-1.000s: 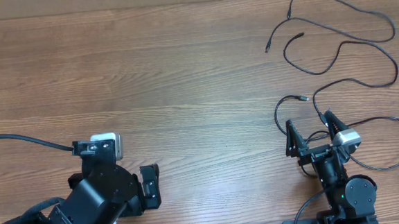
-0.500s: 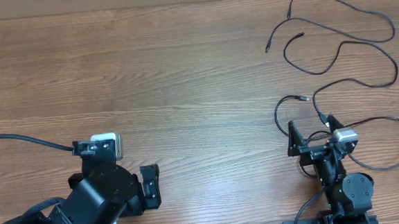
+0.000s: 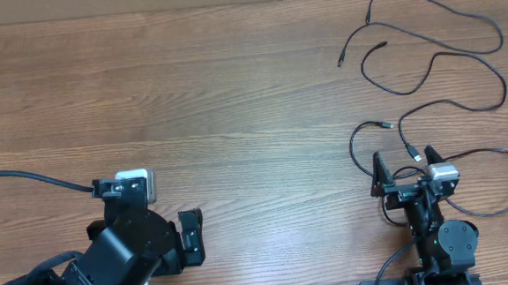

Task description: Untangle cables

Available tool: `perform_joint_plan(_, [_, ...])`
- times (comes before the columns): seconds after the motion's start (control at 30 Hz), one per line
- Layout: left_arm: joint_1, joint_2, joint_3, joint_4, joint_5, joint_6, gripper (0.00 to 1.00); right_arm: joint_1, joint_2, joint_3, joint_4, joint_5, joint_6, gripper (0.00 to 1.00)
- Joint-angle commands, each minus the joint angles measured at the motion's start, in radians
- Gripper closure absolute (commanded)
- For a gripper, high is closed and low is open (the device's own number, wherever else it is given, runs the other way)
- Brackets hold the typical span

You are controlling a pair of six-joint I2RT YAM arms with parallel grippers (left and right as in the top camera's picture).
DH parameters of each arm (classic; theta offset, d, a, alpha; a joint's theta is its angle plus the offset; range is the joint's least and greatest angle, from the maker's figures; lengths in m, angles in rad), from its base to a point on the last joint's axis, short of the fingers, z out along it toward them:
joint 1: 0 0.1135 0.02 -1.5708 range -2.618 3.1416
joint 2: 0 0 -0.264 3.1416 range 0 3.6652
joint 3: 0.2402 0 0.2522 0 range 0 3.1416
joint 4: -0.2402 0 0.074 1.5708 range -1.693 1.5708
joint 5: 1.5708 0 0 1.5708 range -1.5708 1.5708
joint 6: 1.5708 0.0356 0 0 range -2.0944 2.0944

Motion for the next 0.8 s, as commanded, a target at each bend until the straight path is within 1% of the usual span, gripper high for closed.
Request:
perform_joint_plan(0.0, [-0.006,0.003,-0.006,0.000,-0.020,-0.017,0.00,0.007,-0.010,-0.010,0.002,0.021,-0.073,0.00])
perform_joint_plan(0.77, [-0.006,0.003,-0.006,0.000,-0.020,-0.017,0.00,0.007,-0.010,-0.010,0.006,0.016,-0.058,0.00])
